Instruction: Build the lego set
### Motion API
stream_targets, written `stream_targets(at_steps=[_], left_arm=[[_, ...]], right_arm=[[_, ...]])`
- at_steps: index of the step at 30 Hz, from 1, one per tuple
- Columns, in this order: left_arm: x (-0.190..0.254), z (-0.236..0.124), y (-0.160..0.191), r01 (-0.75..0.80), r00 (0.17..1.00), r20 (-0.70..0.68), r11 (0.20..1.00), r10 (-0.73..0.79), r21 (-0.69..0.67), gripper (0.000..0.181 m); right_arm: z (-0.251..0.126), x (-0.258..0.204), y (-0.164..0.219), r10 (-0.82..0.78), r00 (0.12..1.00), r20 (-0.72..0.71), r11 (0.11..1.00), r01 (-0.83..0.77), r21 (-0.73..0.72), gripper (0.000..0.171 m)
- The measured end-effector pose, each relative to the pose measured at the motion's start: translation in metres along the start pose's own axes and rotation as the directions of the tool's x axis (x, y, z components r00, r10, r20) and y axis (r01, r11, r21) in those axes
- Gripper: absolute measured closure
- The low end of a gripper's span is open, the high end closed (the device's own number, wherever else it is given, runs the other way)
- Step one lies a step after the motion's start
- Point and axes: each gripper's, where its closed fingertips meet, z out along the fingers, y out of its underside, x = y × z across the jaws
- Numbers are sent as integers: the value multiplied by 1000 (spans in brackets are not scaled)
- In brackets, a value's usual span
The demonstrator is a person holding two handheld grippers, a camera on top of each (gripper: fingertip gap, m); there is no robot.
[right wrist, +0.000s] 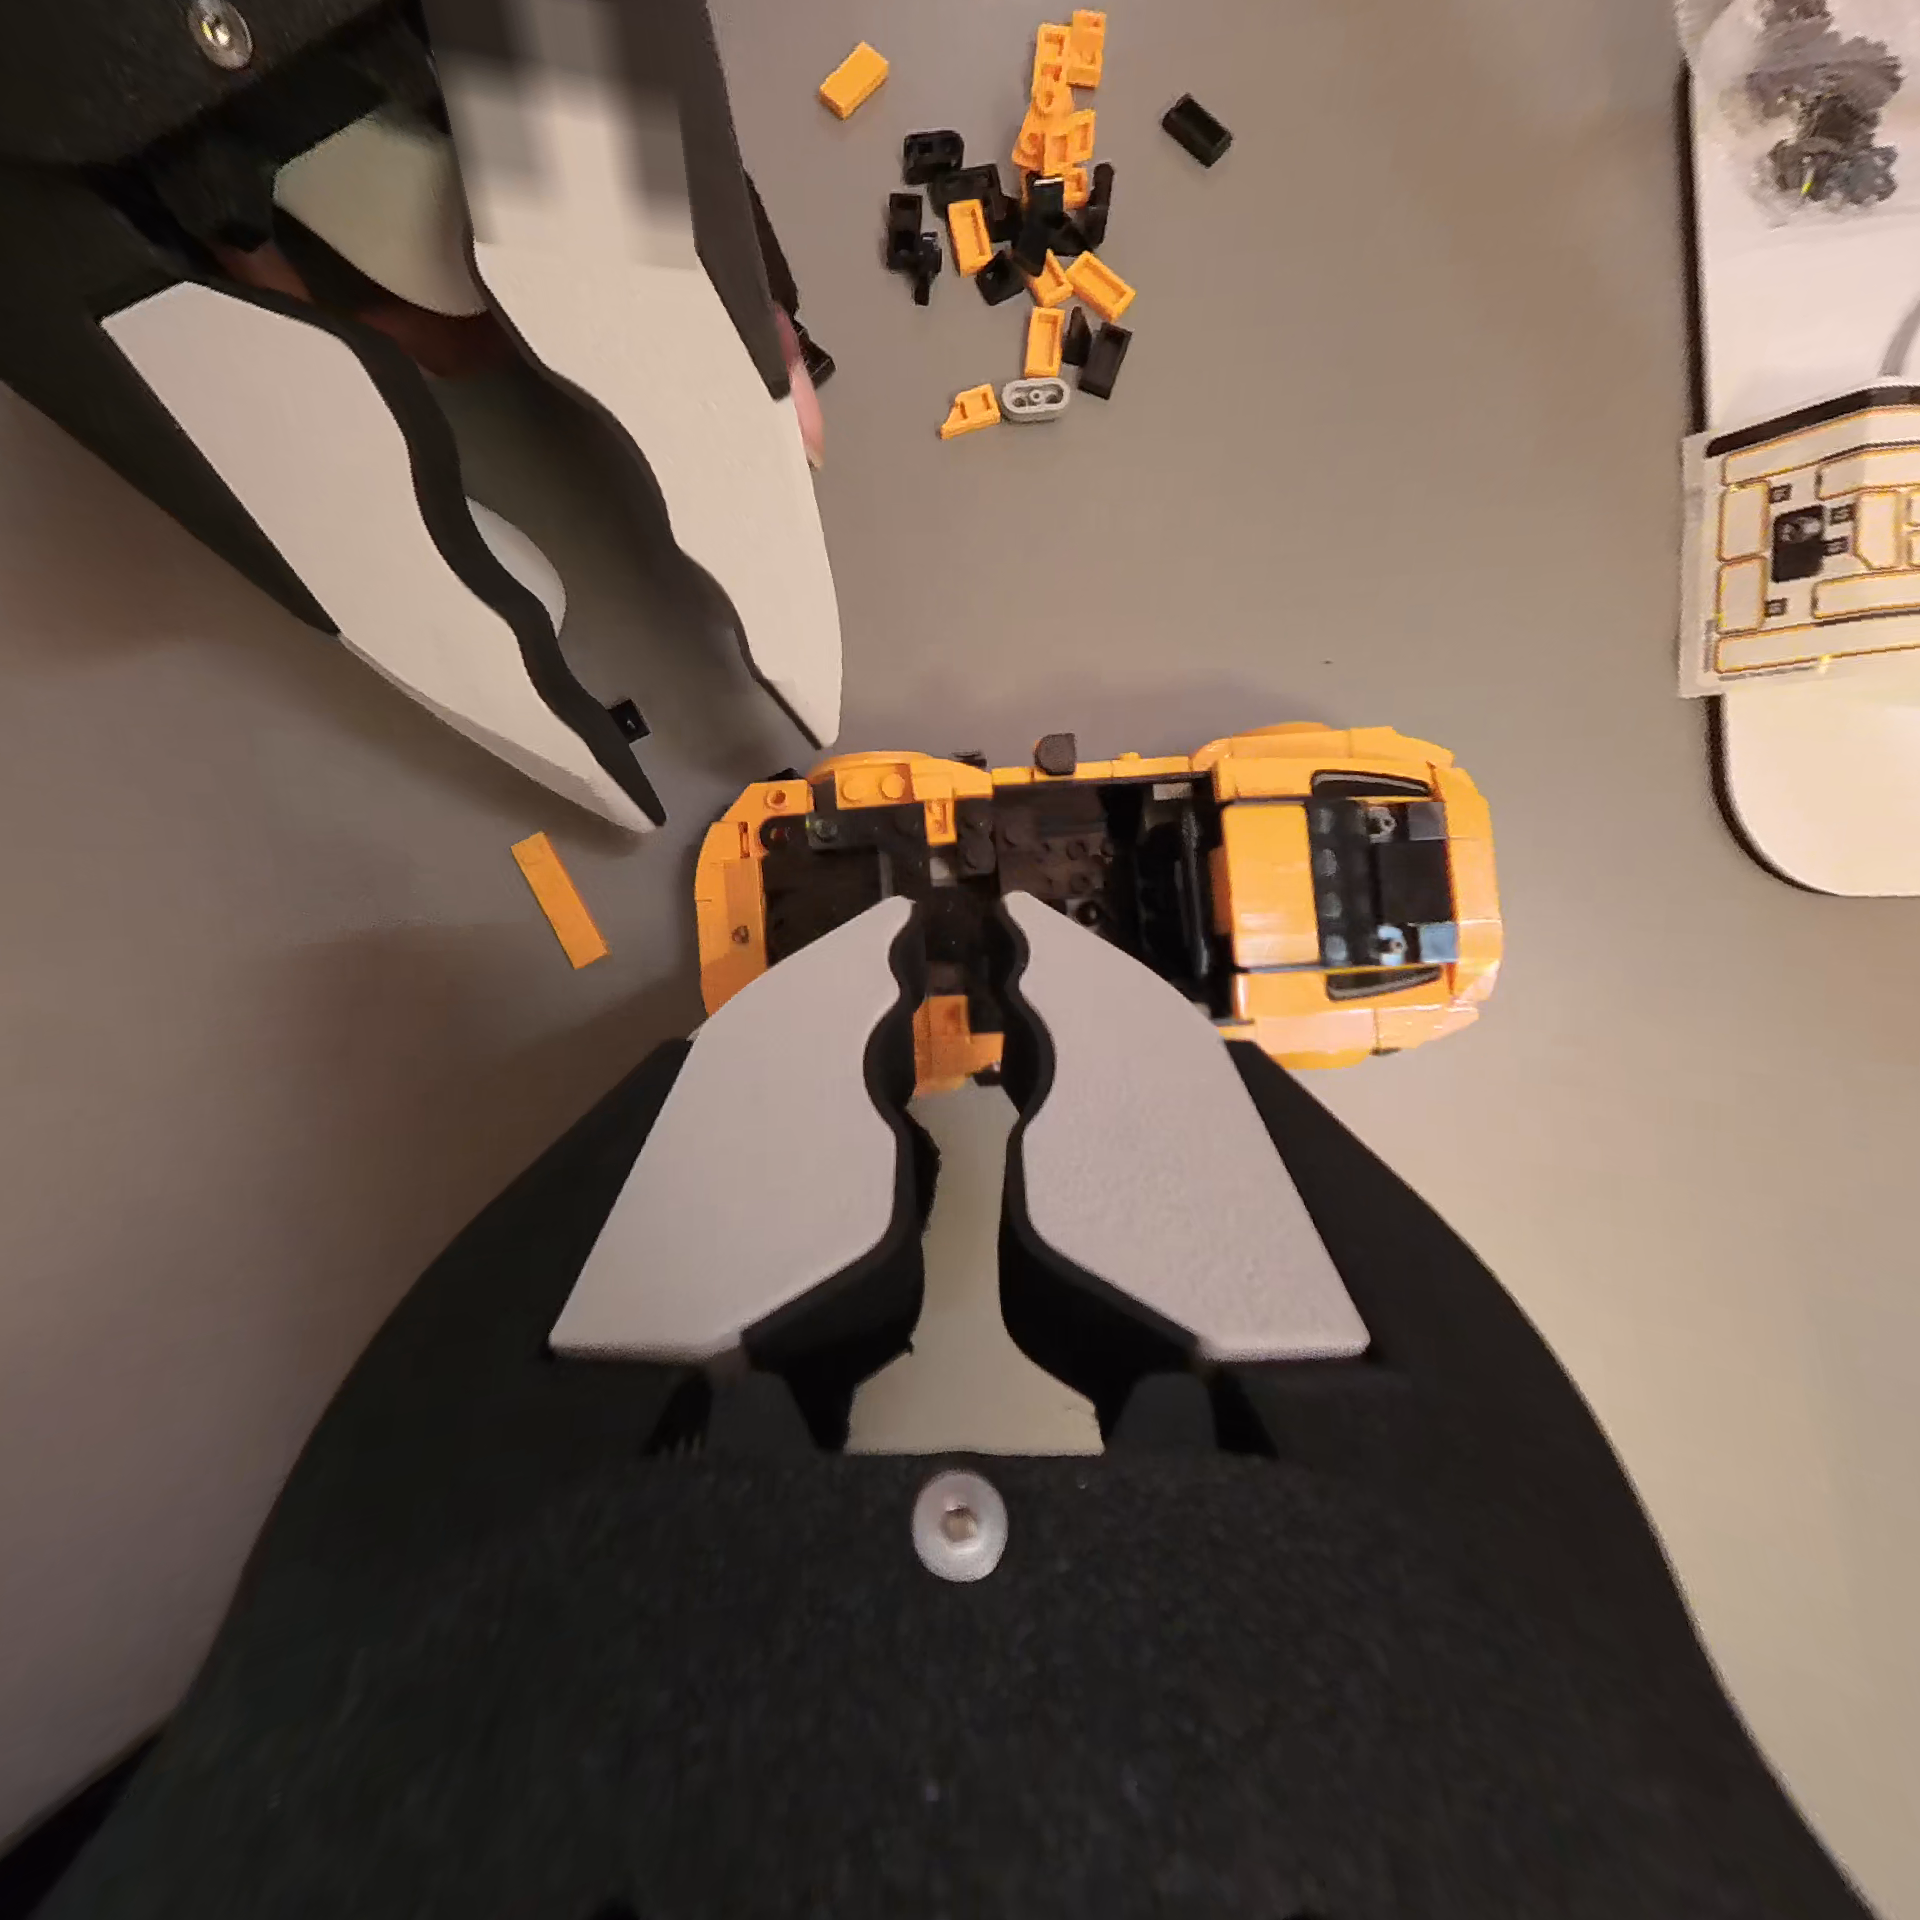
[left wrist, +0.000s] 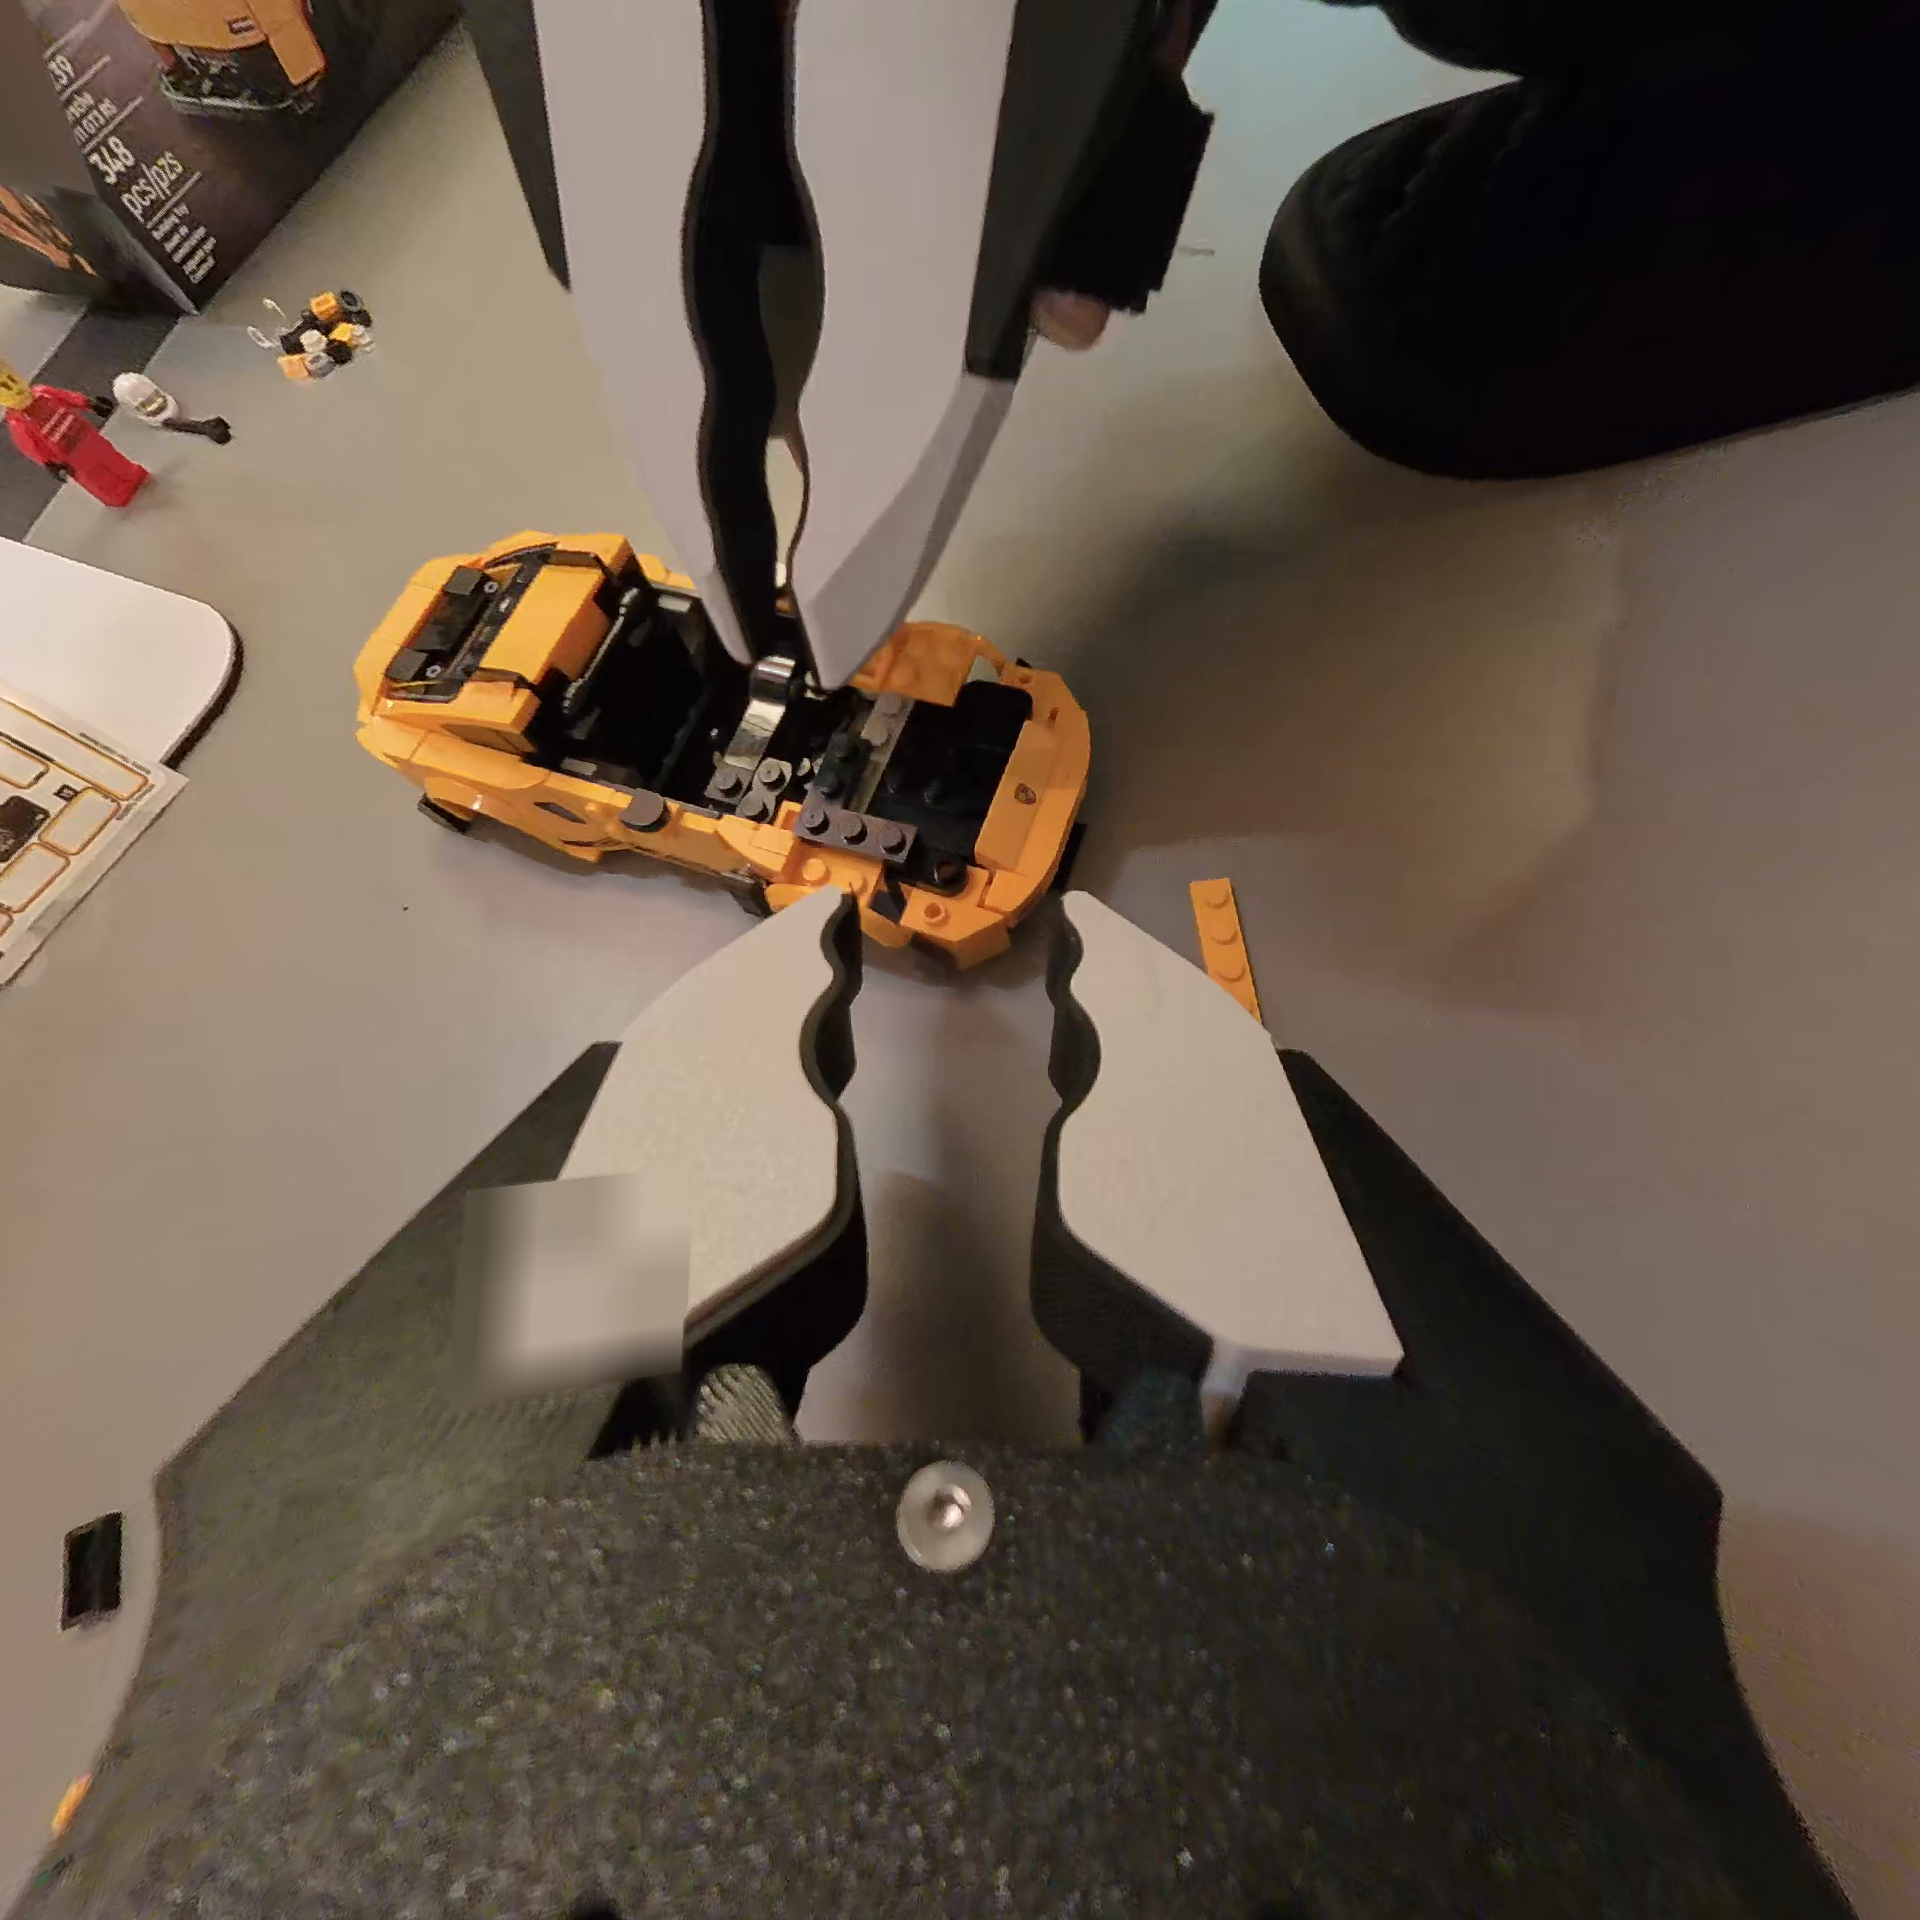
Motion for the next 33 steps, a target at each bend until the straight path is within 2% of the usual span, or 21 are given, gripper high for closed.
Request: stream_targets(at_steps=[6, 13, 20, 33], left_arm=[[-6, -4, -3, 28, 999, 26, 999, -29, 29, 148], [-11, -3, 2, 55, 998, 23, 998, -55, 22, 148], [-10, -5, 2, 65, 998, 7, 997, -65, 33, 148], [-8, -5, 1, 61, 998, 0, 998, -61, 32, 148]], right_arm=[[-6, -4, -2, -99, 991, 85, 994, 102, -40, 161], [15, -11, -1, -130, 981, 143, 980, 149, -131, 160], [20, -13, 3, -136, 978, 157, 970, 163, -181, 161], [19, -13, 5, -148, 977, 155, 966, 176, -187, 162]])
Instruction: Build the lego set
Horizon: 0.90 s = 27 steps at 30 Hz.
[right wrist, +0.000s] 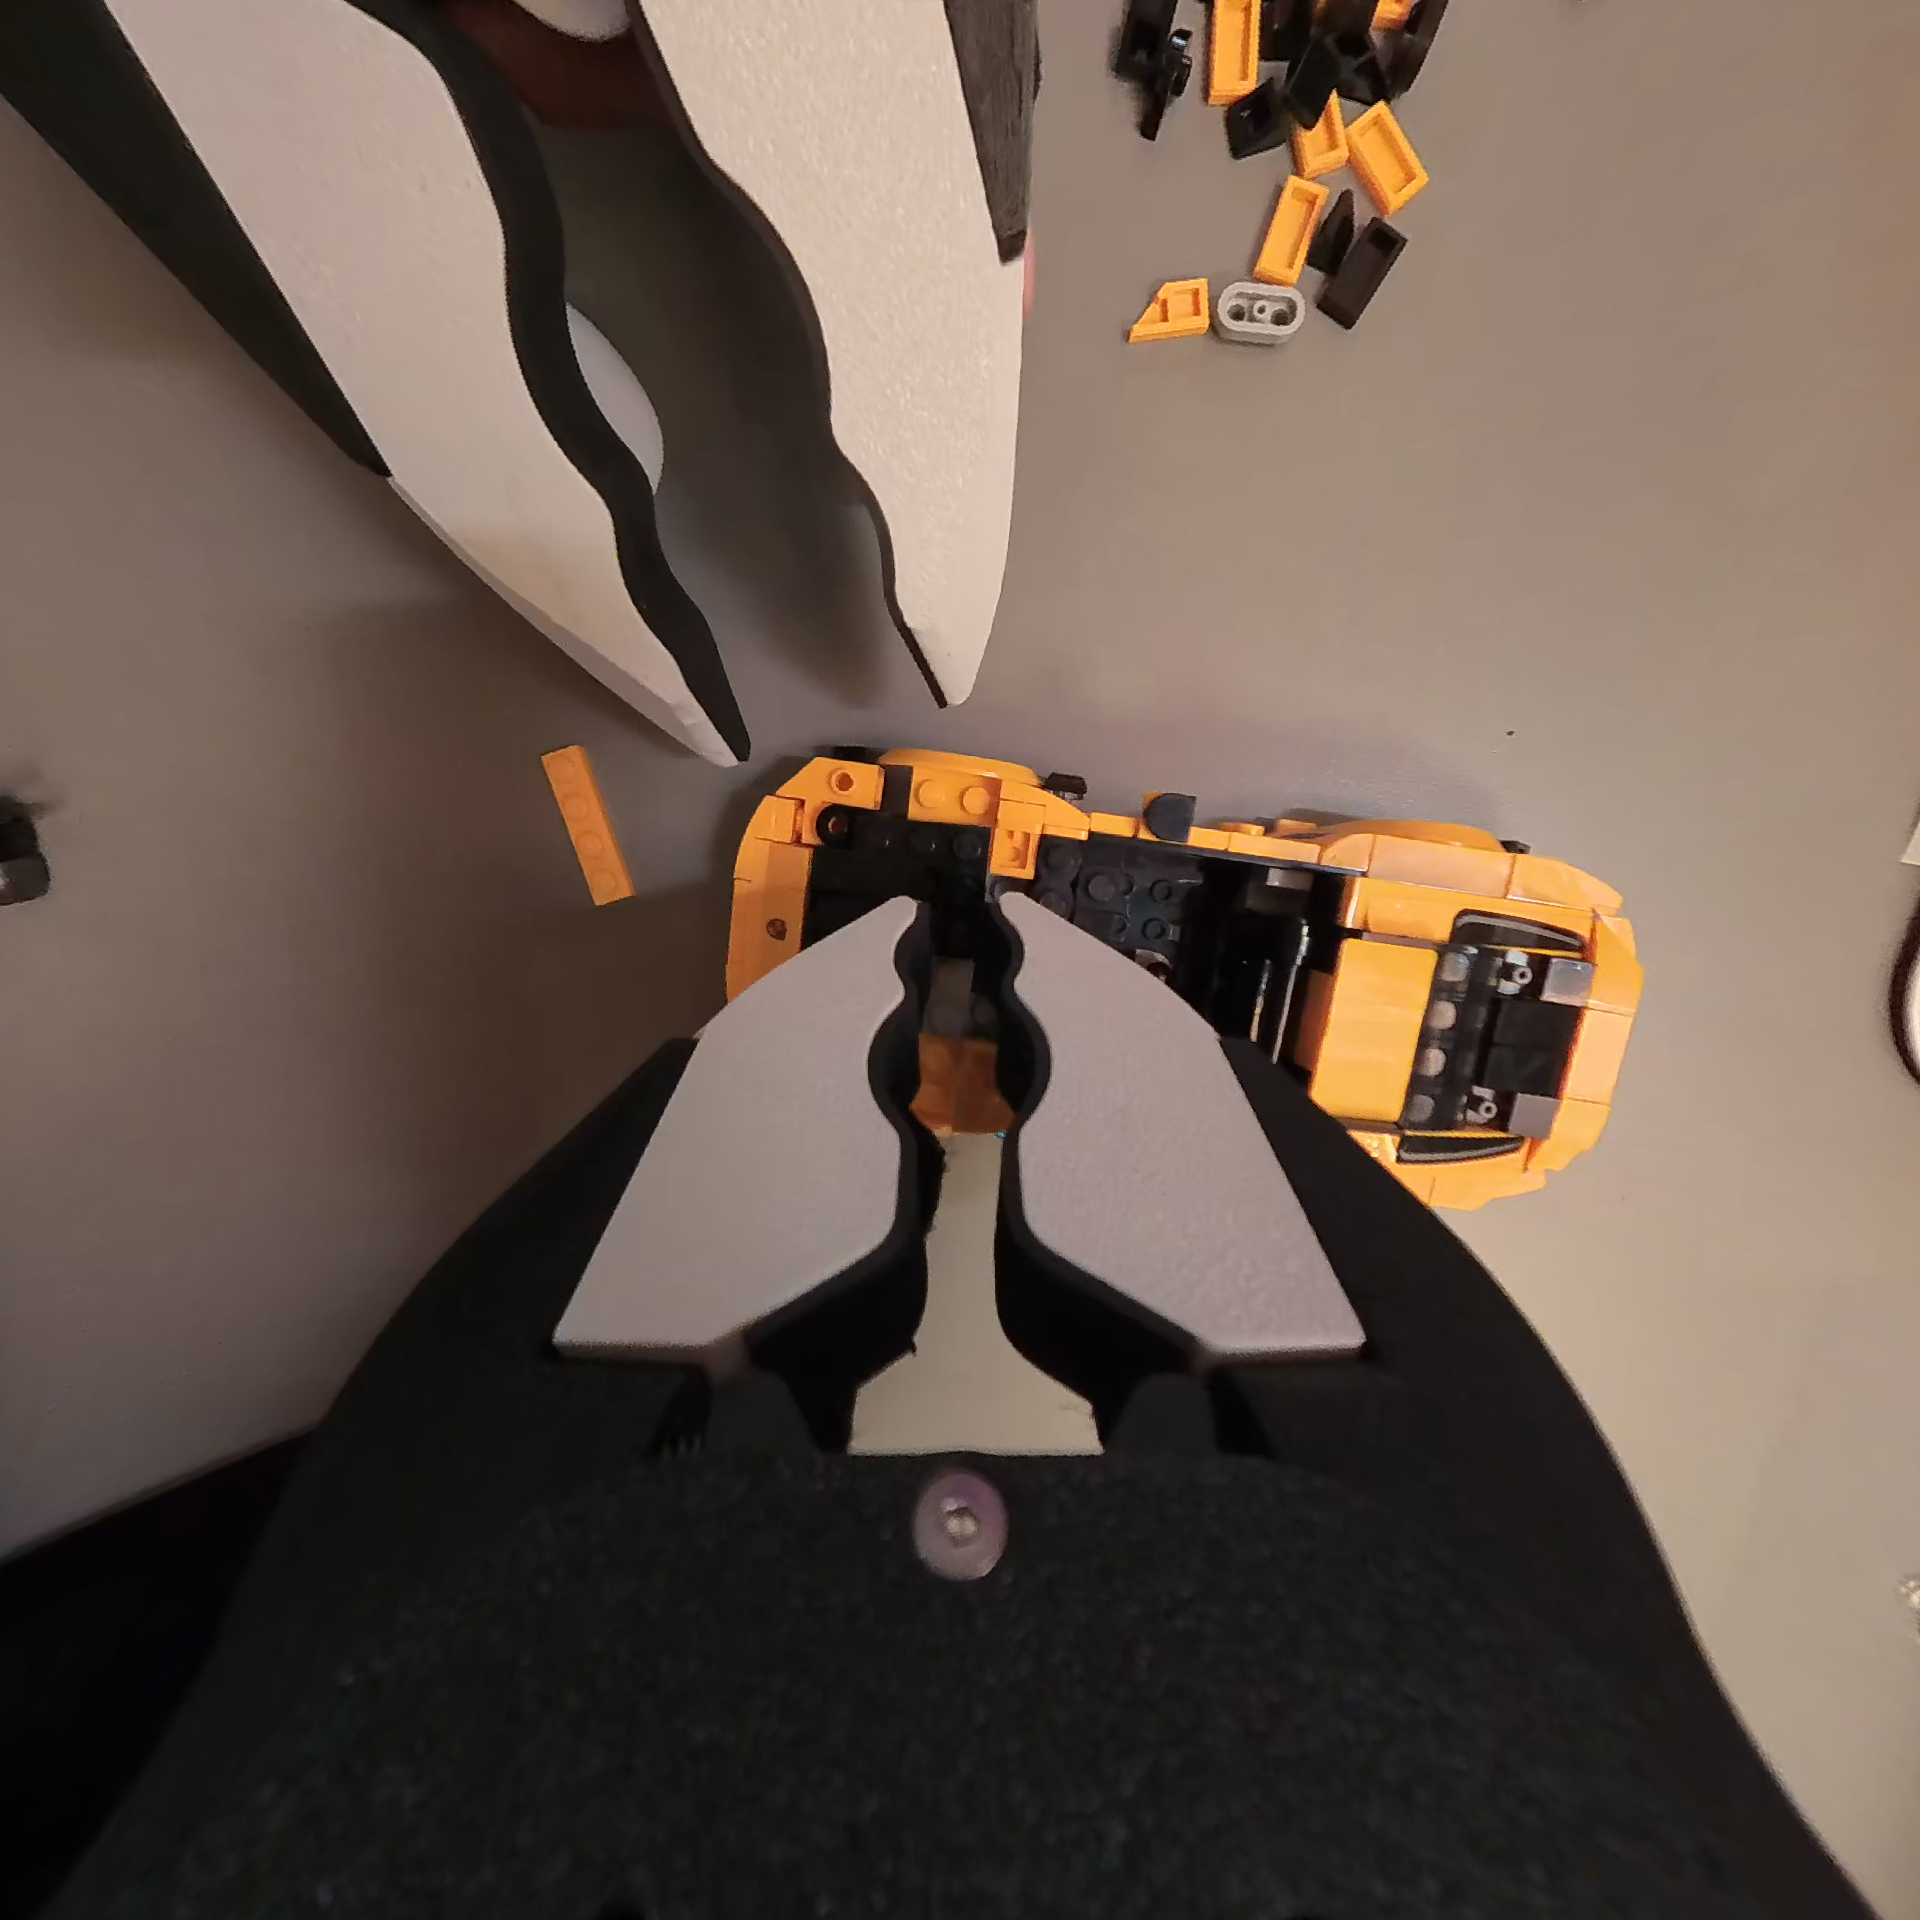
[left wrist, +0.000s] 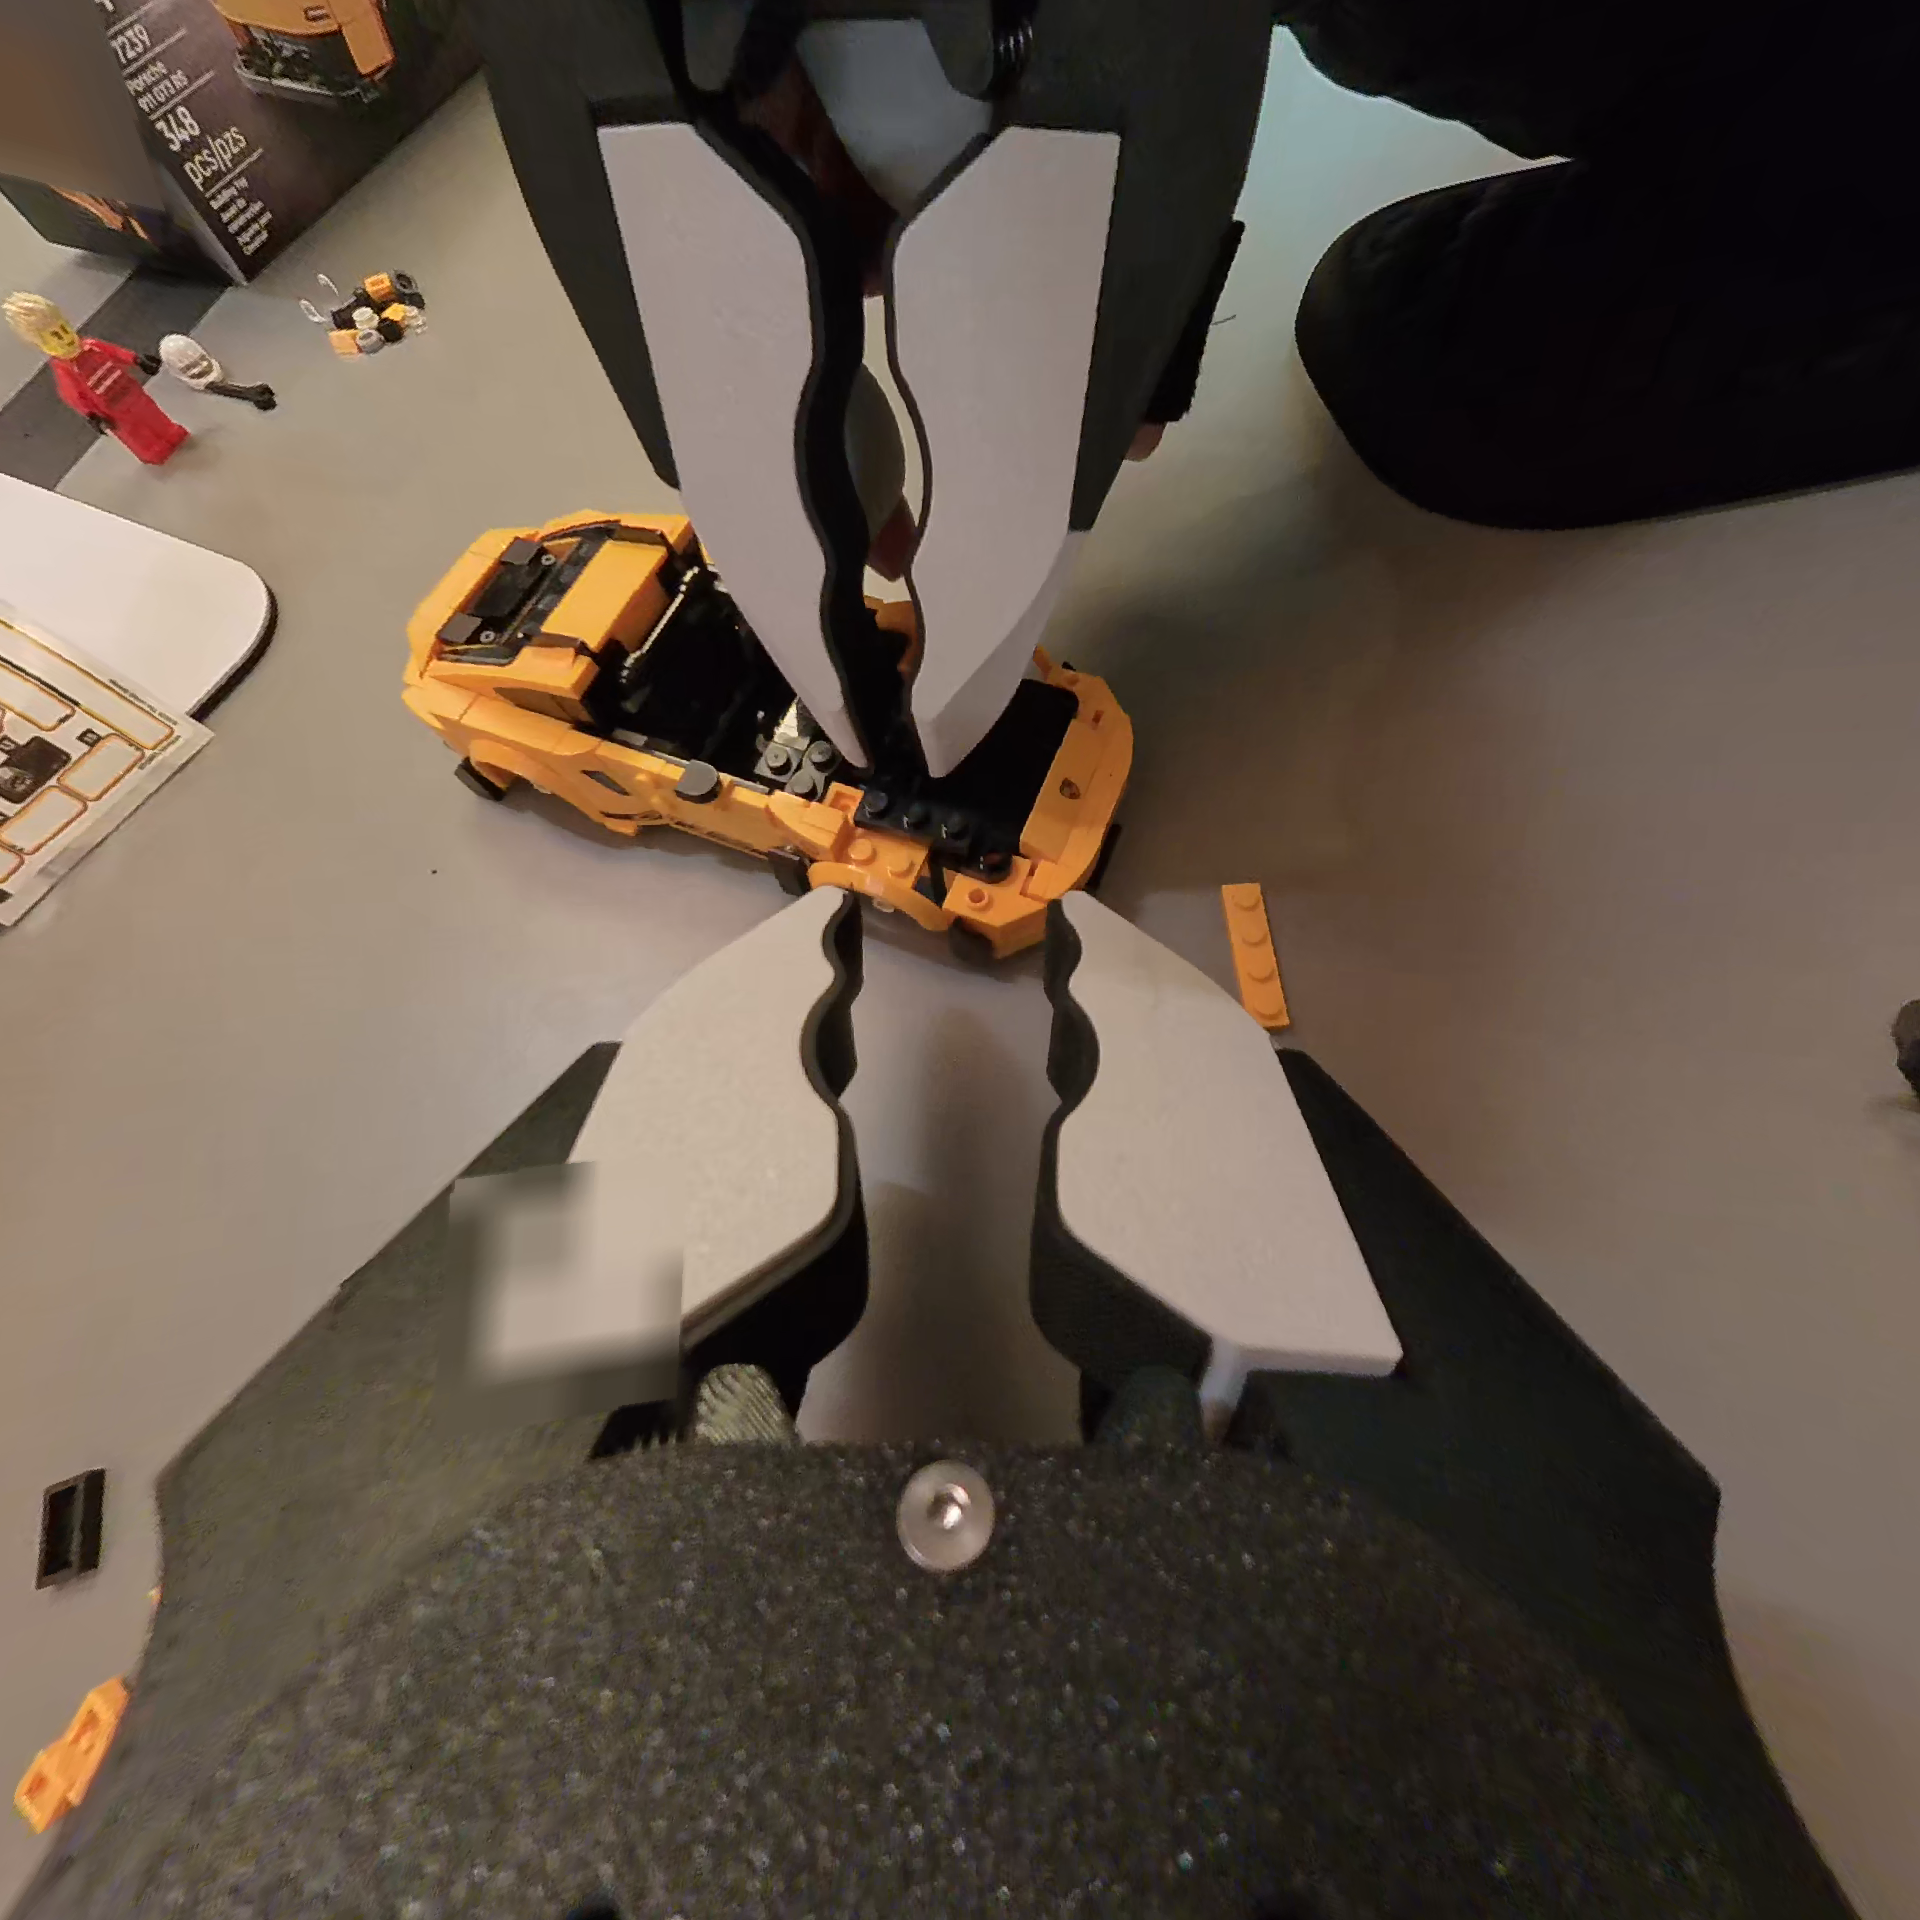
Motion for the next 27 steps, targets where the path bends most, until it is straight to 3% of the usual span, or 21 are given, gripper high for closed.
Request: stream_targets(at_steps=[15, 27], left_arm=[[2, 0, -2, -12, 1000, -1, 1000, 12, 6, 149], [17, 11, -16, -129, 992, 15, 991, 128, 30, 148]], right_arm=[[-4, 1, -1, 34, 999, -5, 999, -34, 13, 164], [-3, 0, -1, 79, 997, -10, 997, -79, 10, 168]])
